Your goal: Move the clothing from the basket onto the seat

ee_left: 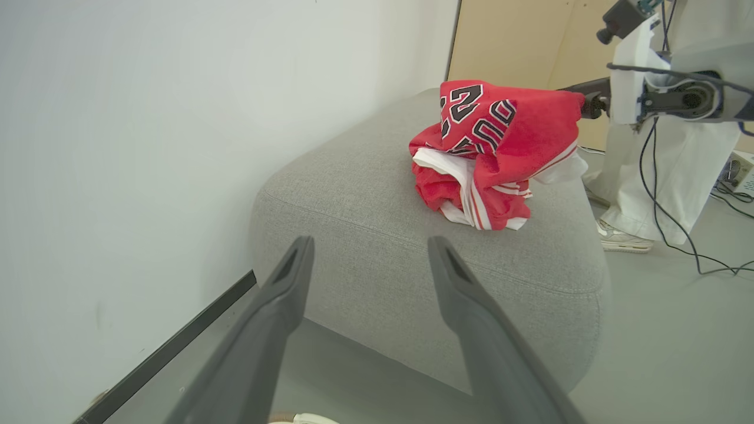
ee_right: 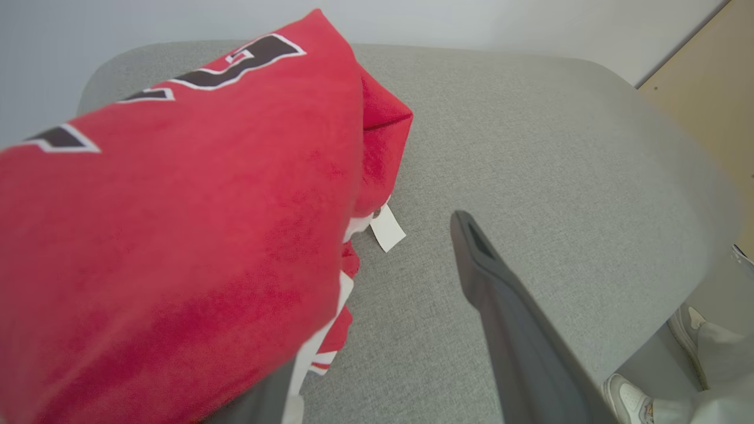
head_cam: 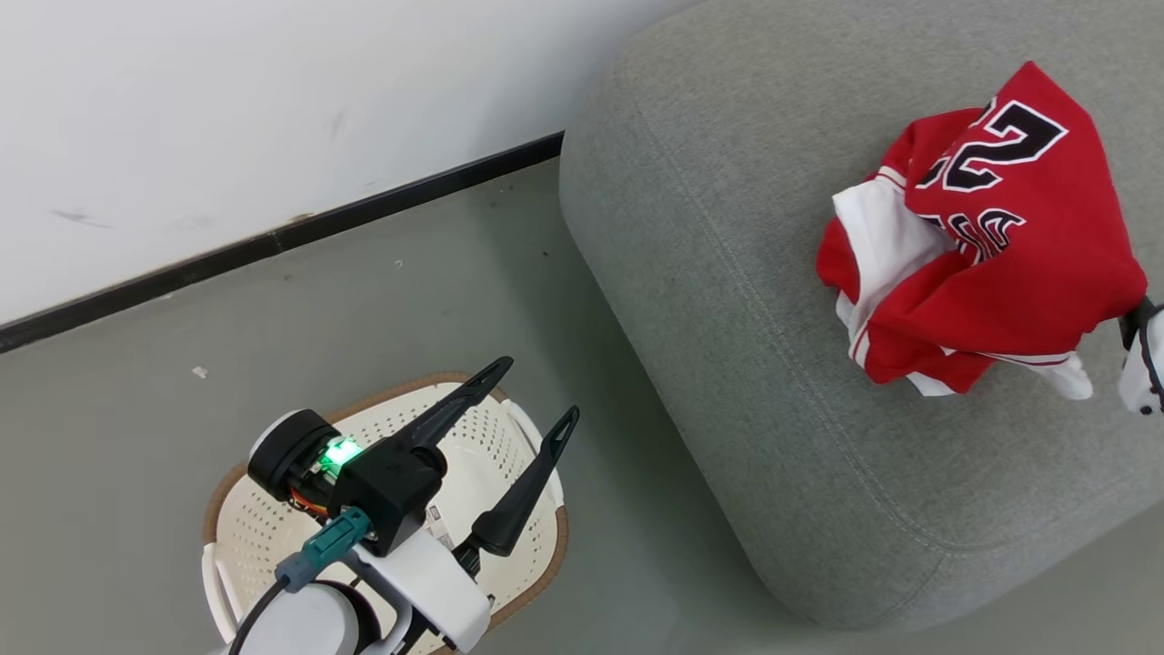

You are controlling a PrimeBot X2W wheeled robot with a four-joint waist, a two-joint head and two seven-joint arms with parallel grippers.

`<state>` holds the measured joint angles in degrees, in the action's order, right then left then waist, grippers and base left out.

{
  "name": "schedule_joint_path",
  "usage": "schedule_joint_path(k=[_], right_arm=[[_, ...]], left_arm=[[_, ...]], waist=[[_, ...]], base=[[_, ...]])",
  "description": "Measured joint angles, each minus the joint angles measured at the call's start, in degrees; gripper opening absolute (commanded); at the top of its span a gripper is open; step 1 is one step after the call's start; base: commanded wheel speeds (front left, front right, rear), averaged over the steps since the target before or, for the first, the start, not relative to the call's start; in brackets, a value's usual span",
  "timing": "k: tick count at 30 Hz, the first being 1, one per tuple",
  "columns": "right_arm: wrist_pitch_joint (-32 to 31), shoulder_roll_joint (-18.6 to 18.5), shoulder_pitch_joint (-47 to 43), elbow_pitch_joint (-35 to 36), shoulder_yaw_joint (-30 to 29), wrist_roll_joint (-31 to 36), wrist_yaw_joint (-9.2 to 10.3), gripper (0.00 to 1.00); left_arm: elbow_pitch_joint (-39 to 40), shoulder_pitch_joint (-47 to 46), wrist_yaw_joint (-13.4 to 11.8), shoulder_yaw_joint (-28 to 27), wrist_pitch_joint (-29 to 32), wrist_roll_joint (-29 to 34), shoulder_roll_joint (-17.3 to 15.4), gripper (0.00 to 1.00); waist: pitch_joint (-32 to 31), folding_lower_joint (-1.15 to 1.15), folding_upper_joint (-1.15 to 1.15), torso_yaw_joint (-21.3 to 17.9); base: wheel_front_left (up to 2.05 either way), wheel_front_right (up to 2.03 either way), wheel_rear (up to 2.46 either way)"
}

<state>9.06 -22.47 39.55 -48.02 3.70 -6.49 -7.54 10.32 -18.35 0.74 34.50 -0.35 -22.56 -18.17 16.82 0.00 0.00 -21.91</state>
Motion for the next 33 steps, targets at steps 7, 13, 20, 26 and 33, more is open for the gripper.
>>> schedule_joint_path(k=[7,13,20,26,33], right_arm=[[-1.29,-3.81,-4.3,1.55,2.57,-2.14,-0.01,1.0],[-1.59,-5.46,-7.55,4.38,3.27,-5.45,-0.01,1.0],[-1.71,-8.76,-8.98,8.98,3.8,-7.57,0.0,1.0],[-0.64,-8.42,-8.74,14.21,6.37,-8.21,0.0,1.0],[0.57,-6.45,-7.49,18.51,9.24,-8.33,0.0,1.0]], left_arm=[[-0.38,0.18,0.0,-0.09,-0.58,-0.67,0.2,1.0],[-1.19,0.4,0.0,-0.51,-0.83,-1.9,0.36,1.0],[-2.23,1.53,-0.45,-2.08,-1.83,-3.07,1.01,1.0],[-2.59,2.61,-3.18,-5.63,-3.54,-3.67,1.67,1.0],[-2.77,4.93,-6.76,-9.77,-5.92,-4.25,1.78,1.0]], waist=[[-1.07,0.0,0.0,-2.37],[-1.89,0.0,0.0,-4.75],[-2.87,0.0,0.0,-7.28],[-3.94,0.0,0.0,-8.58],[-5.51,0.0,0.0,-8.64]], base=[[0.0,0.0,0.0],[0.0,0.0,0.0],[0.0,0.0,0.0],[0.0,0.0,0.0],[0.0,0.0,0.0]])
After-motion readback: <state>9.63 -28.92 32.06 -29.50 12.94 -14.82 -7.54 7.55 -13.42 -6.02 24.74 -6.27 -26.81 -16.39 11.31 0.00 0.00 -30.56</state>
